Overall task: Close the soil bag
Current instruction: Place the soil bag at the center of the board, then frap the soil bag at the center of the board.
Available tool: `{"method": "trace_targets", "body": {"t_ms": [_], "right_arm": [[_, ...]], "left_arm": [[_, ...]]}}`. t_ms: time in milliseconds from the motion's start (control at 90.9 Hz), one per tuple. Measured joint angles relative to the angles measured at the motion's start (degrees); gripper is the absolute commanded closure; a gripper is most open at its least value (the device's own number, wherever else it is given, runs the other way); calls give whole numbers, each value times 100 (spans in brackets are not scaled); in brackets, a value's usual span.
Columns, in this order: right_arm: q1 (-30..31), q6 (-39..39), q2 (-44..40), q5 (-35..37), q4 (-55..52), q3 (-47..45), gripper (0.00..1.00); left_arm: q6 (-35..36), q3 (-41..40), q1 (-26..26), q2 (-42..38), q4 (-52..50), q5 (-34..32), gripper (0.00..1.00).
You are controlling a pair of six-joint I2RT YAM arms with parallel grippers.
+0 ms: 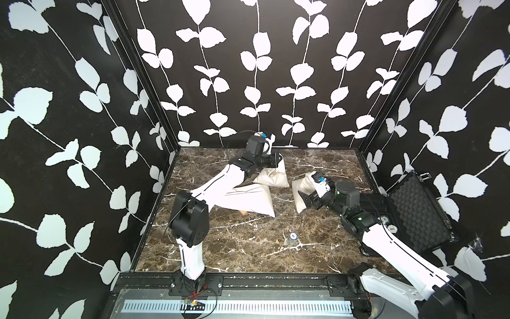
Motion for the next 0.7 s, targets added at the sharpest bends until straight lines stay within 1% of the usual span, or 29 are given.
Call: {"method": "trace_targets", "body": {"t_ms": [165,352,462,605,704], "right_arm": [[9,-157,509,-144,118,-92,2],[61,-328,1436,-511,680,-116,4],[140,-337,1961,-713,1174,-63,7],[179,-306,2638,-885,1639,299,11],[197,-258,2896,-942,2002,501,17]], "left_arm": [[-269,-273,-101,181,286,155,100],[-472,-321,-133,181,651,280,100],[-540,-417,-140,175,765,330,100],[-562,-470,-151,160,789,361,100],[-564,-492,-151,111,785,363,100]]}}
